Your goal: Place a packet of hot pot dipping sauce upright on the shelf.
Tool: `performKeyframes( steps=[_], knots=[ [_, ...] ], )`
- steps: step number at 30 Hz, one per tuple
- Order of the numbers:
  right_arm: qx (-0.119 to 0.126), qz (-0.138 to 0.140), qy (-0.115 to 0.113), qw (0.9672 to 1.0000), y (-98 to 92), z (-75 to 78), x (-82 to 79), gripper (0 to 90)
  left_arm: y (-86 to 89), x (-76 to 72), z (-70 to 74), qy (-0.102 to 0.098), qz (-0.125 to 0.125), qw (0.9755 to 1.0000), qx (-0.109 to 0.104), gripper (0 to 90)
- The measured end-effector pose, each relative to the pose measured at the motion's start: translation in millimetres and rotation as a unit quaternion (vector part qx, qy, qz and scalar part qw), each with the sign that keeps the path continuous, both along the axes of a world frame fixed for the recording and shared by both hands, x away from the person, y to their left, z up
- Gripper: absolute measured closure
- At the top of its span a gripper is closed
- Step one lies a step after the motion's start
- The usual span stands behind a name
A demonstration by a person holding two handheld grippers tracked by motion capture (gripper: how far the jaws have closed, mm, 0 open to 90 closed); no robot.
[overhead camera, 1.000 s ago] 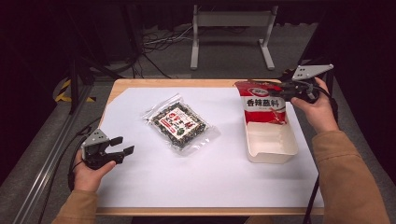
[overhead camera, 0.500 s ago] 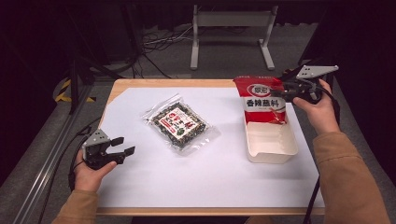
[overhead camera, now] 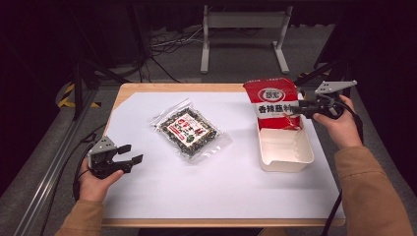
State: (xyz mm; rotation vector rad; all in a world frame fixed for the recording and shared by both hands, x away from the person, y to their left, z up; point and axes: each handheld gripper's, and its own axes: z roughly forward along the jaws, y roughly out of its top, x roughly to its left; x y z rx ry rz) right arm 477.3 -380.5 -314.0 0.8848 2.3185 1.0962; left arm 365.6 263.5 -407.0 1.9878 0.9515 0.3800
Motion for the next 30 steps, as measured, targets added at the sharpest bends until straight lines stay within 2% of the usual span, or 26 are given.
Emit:
performKeyframes(
  steps=[2,5,8,9,13,14,16,21,23,30],
  knots=[
    [-0.006,-0.005,0.006,0.9999,-0.6,-4.2,-1.5,64.2,0.2,-0.2,0.1,0.0,0.001,1.0,-0.001,36.7],
    [-0.01,-0.006,0.027,0.9996,-0.5,-11.1,-2.6,65.2,0.9,0.1,-0.1,0.001,0.001,1.0,-0.001,36.7],
    [-0.033,-0.008,0.034,0.9988,1.3,-16.0,-4.1,74.9,0.5,0.3,-0.5,0.001,0.0,1.0,-0.001,36.6],
    [-0.03,-0.015,0.035,0.9989,1.9,-17.0,-5.0,76.1,0.1,0.1,-0.6,0.002,0.001,1.0,-0.002,36.6],
    [-0.039,-0.027,0.024,0.9986,3.1,-19.0,-5.1,77.1,0.1,-0.1,-0.3,0.002,0.0,1.0,-0.003,36.6],
    [-0.056,-0.03,0.017,0.9978,4.3,-21.1,-4.4,77.3,0.6,0.0,-0.2,0.001,0.0,1.0,-0.002,36.5],
    [-0.064,-0.033,0.011,0.9973,4.5,-24.0,-3.5,77.3,0.7,-0.2,-0.3,0.002,0.001,1.0,-0.003,36.5],
    [-0.076,-0.035,-0.005,0.9965,3.8,-29.5,-3.4,78.7,0.0,-0.1,-0.4,0.002,-0.001,1.0,-0.003,36.5],
    [-0.086,-0.035,0.0,0.9957,5.1,-31.1,-3.9,79.9,-0.2,-0.4,-0.2,0.003,-0.001,1.0,-0.003,36.5],
    [-0.087,-0.048,0.031,0.9946,6.0,-33.0,-6.8,81.9,-0.9,-0.3,-0.6,0.002,0.001,1.0,-0.003,36.4]
  ],
)
